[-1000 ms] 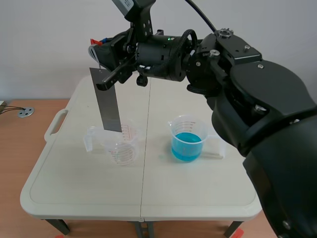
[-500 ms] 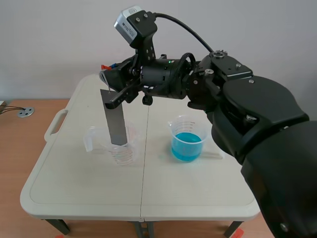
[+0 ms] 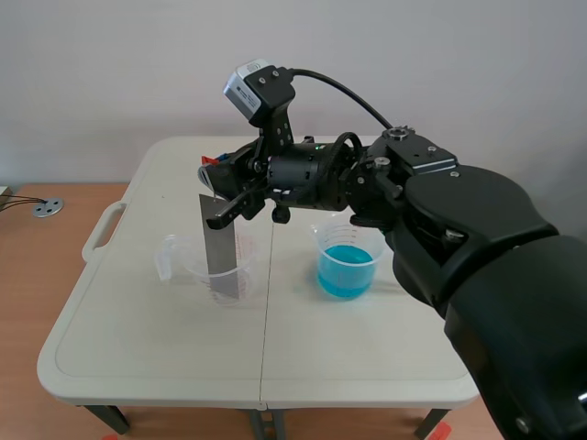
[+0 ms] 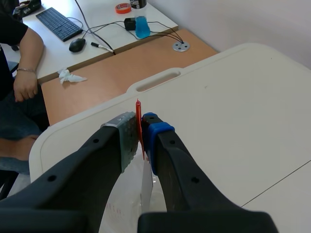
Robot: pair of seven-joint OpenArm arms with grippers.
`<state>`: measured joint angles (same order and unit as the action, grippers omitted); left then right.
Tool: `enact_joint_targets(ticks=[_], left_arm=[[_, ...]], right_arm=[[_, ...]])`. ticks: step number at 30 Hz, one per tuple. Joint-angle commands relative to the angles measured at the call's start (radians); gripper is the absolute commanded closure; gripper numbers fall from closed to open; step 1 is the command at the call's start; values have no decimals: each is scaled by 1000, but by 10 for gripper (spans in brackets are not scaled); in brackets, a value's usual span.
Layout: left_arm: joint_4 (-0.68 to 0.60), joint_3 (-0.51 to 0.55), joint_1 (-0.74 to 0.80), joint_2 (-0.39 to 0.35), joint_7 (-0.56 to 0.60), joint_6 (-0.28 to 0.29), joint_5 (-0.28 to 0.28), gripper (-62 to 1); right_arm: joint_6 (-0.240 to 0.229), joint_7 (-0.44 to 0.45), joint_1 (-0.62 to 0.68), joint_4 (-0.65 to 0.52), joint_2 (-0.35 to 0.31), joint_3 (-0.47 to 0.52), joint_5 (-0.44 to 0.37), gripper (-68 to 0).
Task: Hold the metal plate by the orange handle, dip it into the blue solution, take it out and point at it, then put the plate back in the beaker on the left.
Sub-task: 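Return to the home posture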
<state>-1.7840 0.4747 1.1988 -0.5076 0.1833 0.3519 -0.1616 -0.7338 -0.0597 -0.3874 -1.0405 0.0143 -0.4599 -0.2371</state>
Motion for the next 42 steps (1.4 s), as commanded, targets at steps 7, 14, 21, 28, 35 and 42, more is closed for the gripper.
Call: enact_joint_targets(ticks=[7, 14, 21, 28, 35, 42], left_arm=[[-8, 8, 0, -5, 7, 2, -6, -21], [-8, 8, 0, -6, 8, 2, 9, -26], [-8, 8, -3, -6, 8, 1, 45, -623], [-8, 8, -5, -6, 7, 2, 51, -623], [-8, 8, -5, -6, 8, 2, 50, -623], [-15, 8, -73, -6, 89, 10, 12, -623]], right_arm=[[-12, 6, -20, -9, 8, 0, 28, -83], [-12, 6, -25, -9, 8, 0, 27, -363], [-12, 25, -25, -9, 8, 0, 21, -589], [-12, 24, -25, -10, -2, 3, -22, -665], [-12, 6, -11, -71, -95, 3, -173, -665], [2, -27, 90, -282, -233, 60, -276, -665]])
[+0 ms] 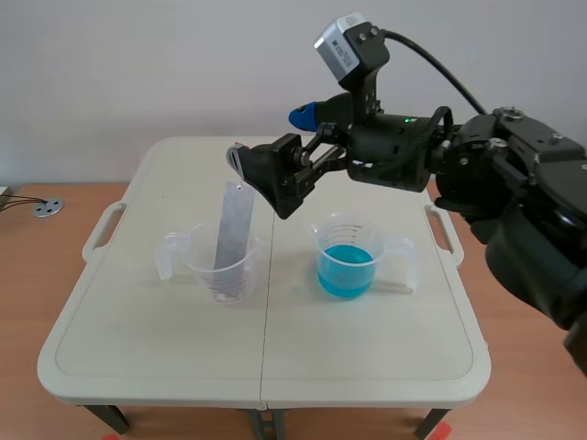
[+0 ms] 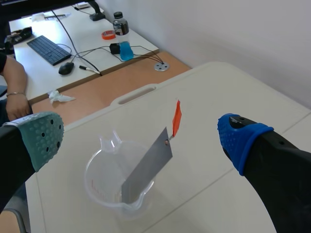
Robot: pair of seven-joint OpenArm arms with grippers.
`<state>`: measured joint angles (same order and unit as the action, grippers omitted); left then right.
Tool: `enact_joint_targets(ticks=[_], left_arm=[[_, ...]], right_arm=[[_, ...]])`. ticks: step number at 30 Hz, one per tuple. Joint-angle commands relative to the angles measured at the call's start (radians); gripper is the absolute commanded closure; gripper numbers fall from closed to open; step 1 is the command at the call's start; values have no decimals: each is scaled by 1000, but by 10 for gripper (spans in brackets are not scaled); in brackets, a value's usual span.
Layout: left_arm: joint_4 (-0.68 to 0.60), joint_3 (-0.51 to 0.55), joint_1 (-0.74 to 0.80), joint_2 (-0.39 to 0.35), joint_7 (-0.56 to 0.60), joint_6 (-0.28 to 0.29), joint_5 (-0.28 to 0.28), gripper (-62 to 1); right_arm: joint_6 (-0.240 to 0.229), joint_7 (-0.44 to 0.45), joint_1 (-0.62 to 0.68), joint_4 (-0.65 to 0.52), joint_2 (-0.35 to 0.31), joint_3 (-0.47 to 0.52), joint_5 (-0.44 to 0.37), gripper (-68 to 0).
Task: Hold the metal plate by the orange handle, dip it into the blue solution, take it out and point at it, then put the plate back in the beaker on the left.
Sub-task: 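Return to the home posture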
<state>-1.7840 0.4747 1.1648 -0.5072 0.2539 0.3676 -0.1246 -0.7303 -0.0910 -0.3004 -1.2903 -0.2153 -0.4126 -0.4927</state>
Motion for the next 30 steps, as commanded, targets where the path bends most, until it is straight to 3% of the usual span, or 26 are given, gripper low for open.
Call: enact_joint_targets(ticks=[1, 4, 15, 22, 30], left_arm=[[-21, 8, -71, -7, 17, -6, -46, -623], [-37, 7, -177, -9, 10, 6, -79, -623], [-44, -71, -560, -9, -153, 47, -82, -623], [-42, -235, -724, -8, -293, 46, -81, -623], [-42, -378, -814, -9, -312, 45, -81, -623]], right_arm=[[5, -9, 24, -68, -19, 26, -26, -665], [5, -37, 95, -171, -67, 71, -40, -665], [4, -37, 435, -391, -222, 294, -146, -665], [3, 9, 624, -454, -236, 463, -174, -665], [3, 11, 730, -517, -236, 577, -174, -665]])
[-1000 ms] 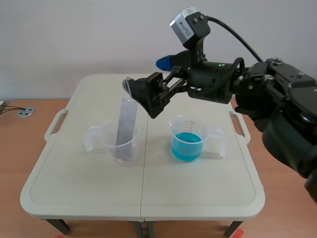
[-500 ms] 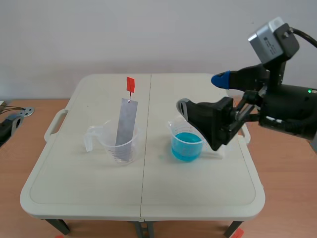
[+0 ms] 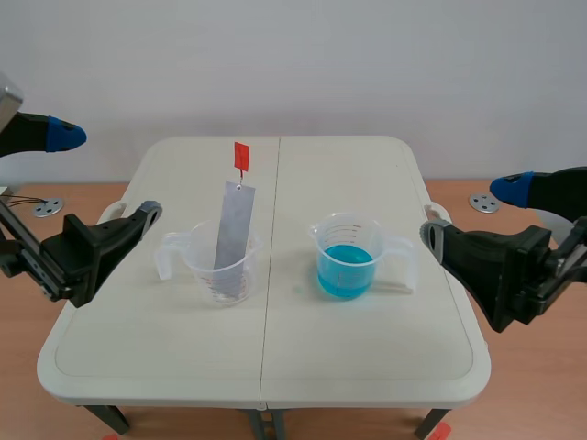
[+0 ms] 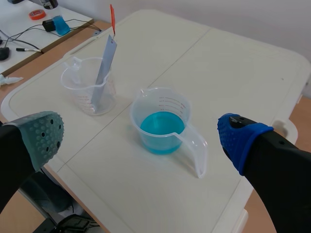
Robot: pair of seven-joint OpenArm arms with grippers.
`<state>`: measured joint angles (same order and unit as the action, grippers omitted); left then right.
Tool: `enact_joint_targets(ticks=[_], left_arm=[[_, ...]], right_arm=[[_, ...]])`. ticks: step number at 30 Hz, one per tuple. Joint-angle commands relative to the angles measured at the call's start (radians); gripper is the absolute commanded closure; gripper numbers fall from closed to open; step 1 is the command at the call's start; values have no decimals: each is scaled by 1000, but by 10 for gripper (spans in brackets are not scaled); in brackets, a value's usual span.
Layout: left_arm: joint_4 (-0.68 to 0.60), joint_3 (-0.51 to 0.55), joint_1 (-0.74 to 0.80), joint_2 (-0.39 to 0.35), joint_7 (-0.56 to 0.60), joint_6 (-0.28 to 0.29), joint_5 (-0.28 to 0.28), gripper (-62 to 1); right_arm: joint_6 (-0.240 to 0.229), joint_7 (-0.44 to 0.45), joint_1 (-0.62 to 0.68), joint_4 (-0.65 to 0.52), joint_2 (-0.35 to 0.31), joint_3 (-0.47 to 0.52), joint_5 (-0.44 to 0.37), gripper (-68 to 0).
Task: Hold the metal plate by the orange handle, dip it into the blue solution, take it out and point at it, then put the plate back in the beaker on the left.
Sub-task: 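Return to the home posture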
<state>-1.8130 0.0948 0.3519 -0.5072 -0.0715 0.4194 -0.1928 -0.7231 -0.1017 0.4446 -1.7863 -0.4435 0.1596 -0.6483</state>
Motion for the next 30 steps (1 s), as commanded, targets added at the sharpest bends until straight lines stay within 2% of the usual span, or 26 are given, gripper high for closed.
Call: enact_joint_targets(ticks=[1, 9, 18, 30], left_arm=[[-13, -15, -6, -9, 13, -6, -13, -623], [-13, -138, -26, -9, 30, -10, -13, -623], [-14, -217, -90, -24, 29, -13, -19, -623], [-14, -230, -98, -31, 26, -13, -28, -623]], right_arm=[[-4, 21, -14, -24, -8, 11, -18, -665], [-11, -33, -6, -27, -8, 18, -17, -665], [-11, -34, -7, -27, -8, 18, -14, -664], [-11, -30, -7, -27, -8, 18, -14, -664]])
